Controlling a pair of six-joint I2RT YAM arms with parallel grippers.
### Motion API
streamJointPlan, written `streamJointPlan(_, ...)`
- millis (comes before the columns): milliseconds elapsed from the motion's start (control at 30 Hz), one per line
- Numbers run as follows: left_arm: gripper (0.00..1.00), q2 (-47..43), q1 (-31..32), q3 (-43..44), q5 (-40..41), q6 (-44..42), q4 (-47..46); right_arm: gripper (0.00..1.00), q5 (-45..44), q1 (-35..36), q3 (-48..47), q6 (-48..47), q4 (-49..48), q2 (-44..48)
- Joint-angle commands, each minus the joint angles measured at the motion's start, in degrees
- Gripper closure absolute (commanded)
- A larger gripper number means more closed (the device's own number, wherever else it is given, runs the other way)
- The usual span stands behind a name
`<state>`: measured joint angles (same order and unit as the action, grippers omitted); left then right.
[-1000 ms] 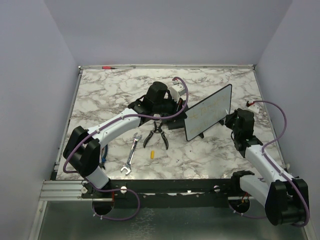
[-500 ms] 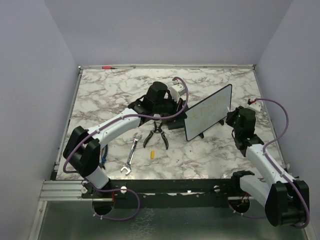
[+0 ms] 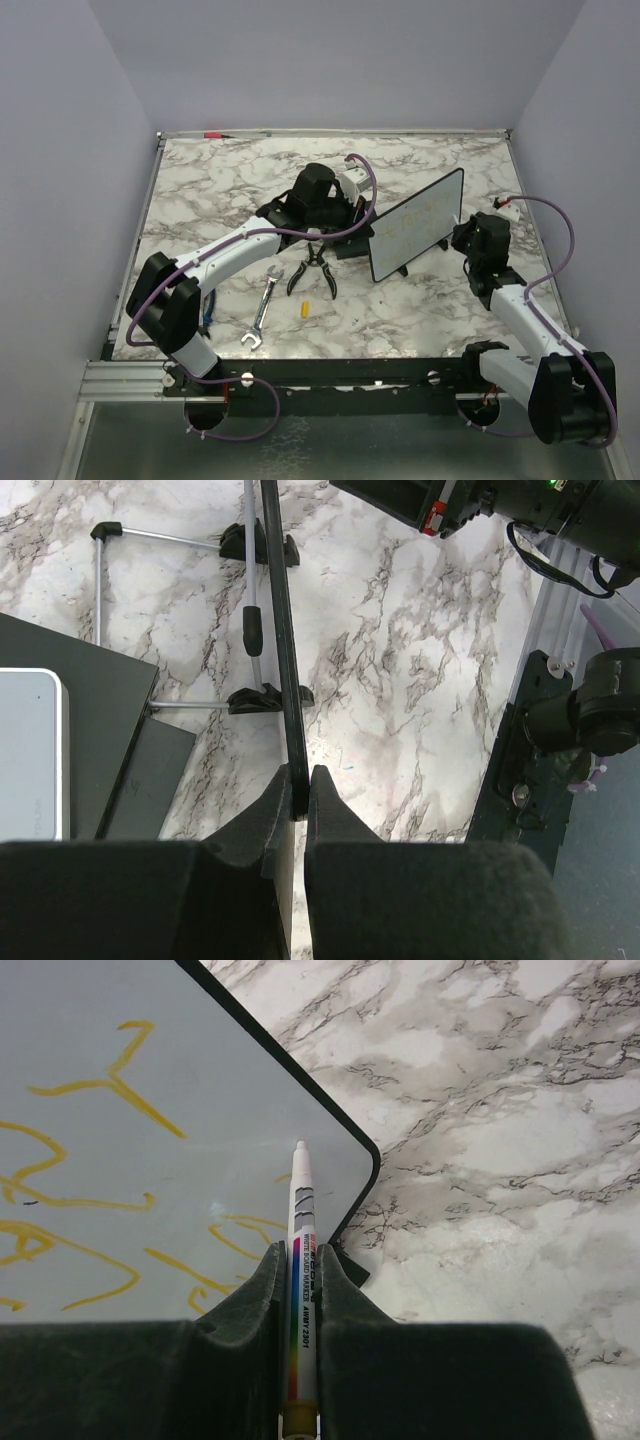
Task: Write a sentence on the whiteboard
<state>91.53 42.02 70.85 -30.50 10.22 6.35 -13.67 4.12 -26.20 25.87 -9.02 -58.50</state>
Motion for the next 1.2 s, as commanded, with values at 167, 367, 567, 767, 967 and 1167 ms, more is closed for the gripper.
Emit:
streamJointPlan(167,1.00,-0.30,0.87,1.22,-3.65,0.02,1.82,0.99,5.77,-0.26,0.57,0.85,1.45,-0.54)
streamJointPlan(367,1.00,-0.32,0.96,1.22,-3.65,0.10,1.82,0.99,8.18,-0.25,1.95,2.21,2.79,0.12)
streamJointPlan(567,1.00,-0.28,0.96,1.27,-3.69,0.20,1.82,0.99,9.11,-0.25,2.90,2.97,4.40,0.63)
streamJointPlan(767,1.00,-0.04,1.10,1.22,-3.60,0.15,1.85,0.99,11.42,-0.25,2.78,2.97,5.86,0.37)
streamJointPlan(967,1.00,-0.04,1.14,1.22,-3.34,0.17,1.83,0.99,4.84,-0.25,2.30,4.94,8.91,4.62)
streamJointPlan(1167,1.00,-0.29,1.18,1.14,-3.34,0.20,1.89,0.99,-3.04,-1.71,0.39,5.12,13.88,4.87)
